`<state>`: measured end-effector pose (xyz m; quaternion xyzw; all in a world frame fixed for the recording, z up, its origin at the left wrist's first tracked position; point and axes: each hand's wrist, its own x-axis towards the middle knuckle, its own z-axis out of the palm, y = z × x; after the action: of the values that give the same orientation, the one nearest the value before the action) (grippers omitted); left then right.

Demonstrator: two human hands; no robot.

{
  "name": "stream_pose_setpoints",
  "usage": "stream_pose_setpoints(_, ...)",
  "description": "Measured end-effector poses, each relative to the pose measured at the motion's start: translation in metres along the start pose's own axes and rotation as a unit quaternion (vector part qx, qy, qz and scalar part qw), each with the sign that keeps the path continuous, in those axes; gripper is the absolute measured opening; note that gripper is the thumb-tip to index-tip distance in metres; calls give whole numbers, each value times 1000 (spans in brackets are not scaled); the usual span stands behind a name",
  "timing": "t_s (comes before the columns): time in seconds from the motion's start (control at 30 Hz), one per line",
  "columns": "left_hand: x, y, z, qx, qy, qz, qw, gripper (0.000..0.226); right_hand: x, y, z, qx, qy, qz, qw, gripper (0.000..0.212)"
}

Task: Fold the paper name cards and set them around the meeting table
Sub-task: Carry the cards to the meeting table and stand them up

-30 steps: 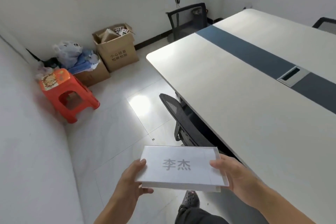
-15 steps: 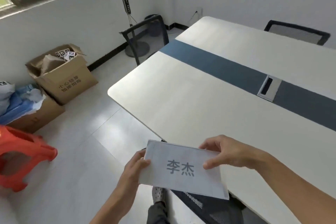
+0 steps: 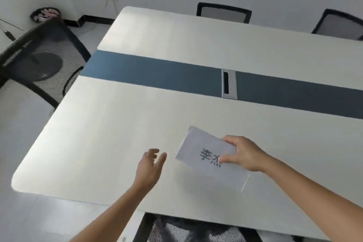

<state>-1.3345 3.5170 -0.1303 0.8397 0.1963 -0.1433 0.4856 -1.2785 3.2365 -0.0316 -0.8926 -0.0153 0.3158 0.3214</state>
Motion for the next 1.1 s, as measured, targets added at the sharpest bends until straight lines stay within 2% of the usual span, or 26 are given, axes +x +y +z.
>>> stream_pose_setpoints(0.1, 45, -13, 34, 193, 47, 23, 980, 54, 37, 20, -27, -114, 122, 36, 985, 39)
stream_pose_setpoints(0.27, 71, -46, 84, 358, 58, 22, 932, 72, 117, 50, -58, -225, 191, 22, 955, 44)
stream_pose_setpoints(0.43, 75, -66, 101, 406, 88, 37, 909, 81, 186, 71, -62, -254, 196, -35, 947, 40)
stream_pose_setpoints(0.67, 76, -65, 102, 439, 75, 16, 895, 82, 237, 77, -66, -244, 212, -96, 942, 42)
stream_pose_setpoints(0.87, 76, -63, 102, 439, 82, 15, 895, 83, 222, 80, -48, -309, 281, -123, 900, 65)
stream_pose_setpoints(1.0, 75, -62, 101, 441, 78, 12, 894, 84, 213, 90, -35, -341, 244, -113, 901, 77)
stream_pose_setpoints(1.1, 76, -64, 101, 441, 77, 11, 894, 84, 223, 88, -43, -342, 239, -102, 903, 73)
